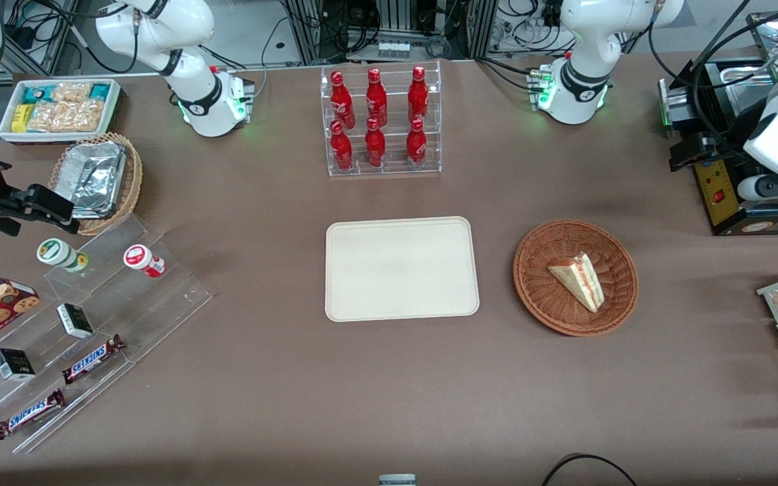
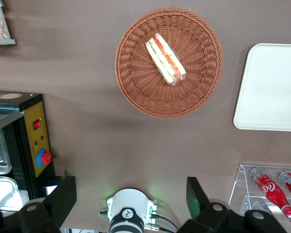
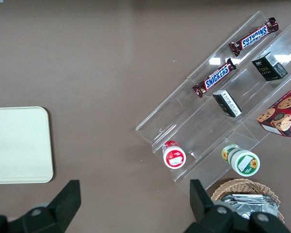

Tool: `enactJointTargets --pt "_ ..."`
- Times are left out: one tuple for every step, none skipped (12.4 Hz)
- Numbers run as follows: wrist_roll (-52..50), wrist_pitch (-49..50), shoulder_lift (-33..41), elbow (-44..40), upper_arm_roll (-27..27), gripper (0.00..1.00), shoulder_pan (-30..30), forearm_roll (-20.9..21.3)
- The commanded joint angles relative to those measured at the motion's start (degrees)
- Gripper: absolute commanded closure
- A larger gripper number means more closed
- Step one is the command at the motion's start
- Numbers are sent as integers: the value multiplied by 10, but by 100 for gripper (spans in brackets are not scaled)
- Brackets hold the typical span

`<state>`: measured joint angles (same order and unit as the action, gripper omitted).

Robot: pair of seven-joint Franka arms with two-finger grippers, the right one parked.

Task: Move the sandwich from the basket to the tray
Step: 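Move the left gripper down over the wrapped sandwich in the wicker basket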

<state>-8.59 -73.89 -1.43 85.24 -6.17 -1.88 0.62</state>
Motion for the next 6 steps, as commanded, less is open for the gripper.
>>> enactJointTargets --pt "-1 -2 -6 -7 -1 0 4 12" --pt "-4 -4 -11 -5 -1 0 5 10" --pt "-7 -4 -28 -7 -1 0 5 8" --pt "-9 -3 -37 -1 -1 0 5 6" --pt "-10 -11 -46 24 -2 0 7 6" --pt "-11 -38 -49 50 -2 0 14 6"
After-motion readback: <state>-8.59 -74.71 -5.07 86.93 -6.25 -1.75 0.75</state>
